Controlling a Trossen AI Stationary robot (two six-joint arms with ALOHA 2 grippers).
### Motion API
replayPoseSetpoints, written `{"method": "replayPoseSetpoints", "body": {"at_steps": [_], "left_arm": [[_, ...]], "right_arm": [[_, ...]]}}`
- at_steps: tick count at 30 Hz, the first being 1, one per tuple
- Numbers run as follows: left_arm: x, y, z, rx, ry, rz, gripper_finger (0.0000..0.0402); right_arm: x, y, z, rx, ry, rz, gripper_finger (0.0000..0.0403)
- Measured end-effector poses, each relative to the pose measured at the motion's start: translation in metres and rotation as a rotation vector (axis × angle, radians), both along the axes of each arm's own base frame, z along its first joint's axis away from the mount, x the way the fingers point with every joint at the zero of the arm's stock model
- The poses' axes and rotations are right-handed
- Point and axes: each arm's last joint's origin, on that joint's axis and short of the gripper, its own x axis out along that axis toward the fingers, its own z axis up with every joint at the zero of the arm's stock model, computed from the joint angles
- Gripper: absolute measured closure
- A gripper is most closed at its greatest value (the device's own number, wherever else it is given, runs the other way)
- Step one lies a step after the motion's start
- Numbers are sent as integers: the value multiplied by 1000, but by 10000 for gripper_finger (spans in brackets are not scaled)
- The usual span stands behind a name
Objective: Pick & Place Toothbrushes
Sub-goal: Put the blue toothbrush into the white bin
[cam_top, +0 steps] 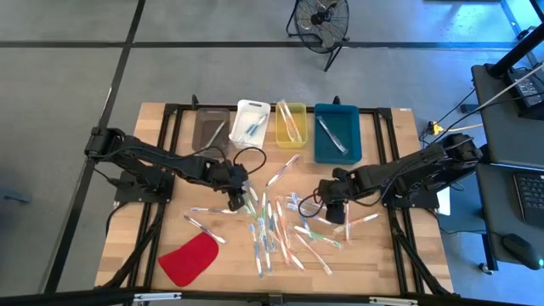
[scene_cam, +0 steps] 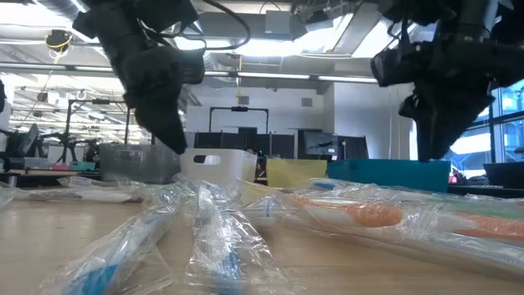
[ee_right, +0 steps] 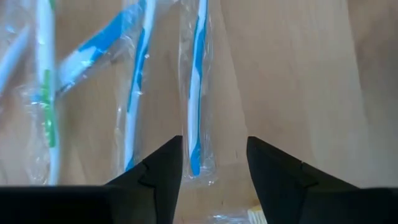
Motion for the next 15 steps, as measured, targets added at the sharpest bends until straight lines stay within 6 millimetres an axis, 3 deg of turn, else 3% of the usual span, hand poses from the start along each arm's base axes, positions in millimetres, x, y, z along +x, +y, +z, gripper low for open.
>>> {"method": "replayPoseSetpoints", "body": {"at_steps": [15], "left_arm": [[0, 4, 1, 92, -7, 46, 272]], "right_arm": [[11, 6, -36, -26, 125, -69, 159]]}}
